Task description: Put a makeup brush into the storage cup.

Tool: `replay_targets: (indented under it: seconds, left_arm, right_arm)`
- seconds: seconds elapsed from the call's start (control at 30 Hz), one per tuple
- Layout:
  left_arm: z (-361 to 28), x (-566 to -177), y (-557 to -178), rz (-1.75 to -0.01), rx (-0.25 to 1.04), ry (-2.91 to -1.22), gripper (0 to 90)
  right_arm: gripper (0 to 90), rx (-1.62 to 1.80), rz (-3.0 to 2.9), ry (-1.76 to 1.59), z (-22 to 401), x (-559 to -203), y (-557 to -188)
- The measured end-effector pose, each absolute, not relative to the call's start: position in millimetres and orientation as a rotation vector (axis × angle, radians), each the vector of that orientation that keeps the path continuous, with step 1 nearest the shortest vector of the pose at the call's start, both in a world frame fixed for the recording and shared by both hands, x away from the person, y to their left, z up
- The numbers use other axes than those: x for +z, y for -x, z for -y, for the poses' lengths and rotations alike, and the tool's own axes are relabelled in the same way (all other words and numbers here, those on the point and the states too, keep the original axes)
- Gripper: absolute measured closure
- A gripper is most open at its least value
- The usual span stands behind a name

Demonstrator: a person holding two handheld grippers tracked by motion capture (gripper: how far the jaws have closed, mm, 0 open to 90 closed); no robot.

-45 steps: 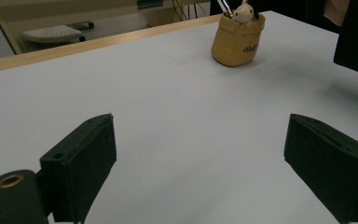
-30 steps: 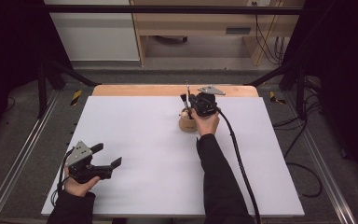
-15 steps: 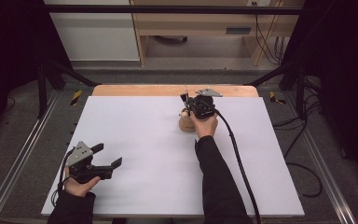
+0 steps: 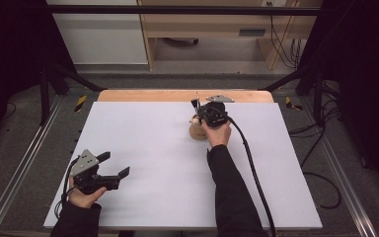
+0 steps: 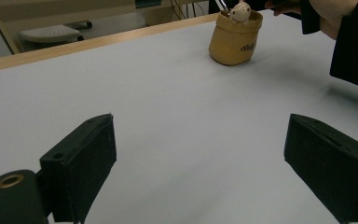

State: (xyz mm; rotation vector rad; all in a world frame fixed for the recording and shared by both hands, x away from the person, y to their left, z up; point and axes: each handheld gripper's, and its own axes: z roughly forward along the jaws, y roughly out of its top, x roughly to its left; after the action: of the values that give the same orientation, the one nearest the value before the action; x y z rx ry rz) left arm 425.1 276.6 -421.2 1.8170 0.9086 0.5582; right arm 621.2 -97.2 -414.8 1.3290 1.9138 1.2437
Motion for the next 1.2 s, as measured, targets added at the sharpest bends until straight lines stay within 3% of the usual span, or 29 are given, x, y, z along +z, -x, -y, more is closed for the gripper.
replay_targets:
  seconds: [0.47,0.87,1.2]
  left_arm:
    - [-275.4,-421.4,-425.3,-0.907,0.558,-1.821,8.5]
    - [-275.2,-421.6,-425.3,-0.911,0.56,-1.823,8.5]
    - [-276.0,-422.2,-425.5,-0.919,0.559,-1.819,8.6]
  right_arm:
    - [76.8,1.23,-1.948,-1.323,114.3,-412.7,-606.1]
    - [47.2,1.368,-1.987,-1.233,132.4,-375.5,-570.8]
    - [29.4,1.383,-2.006,-1.152,149.3,-365.0,-541.7]
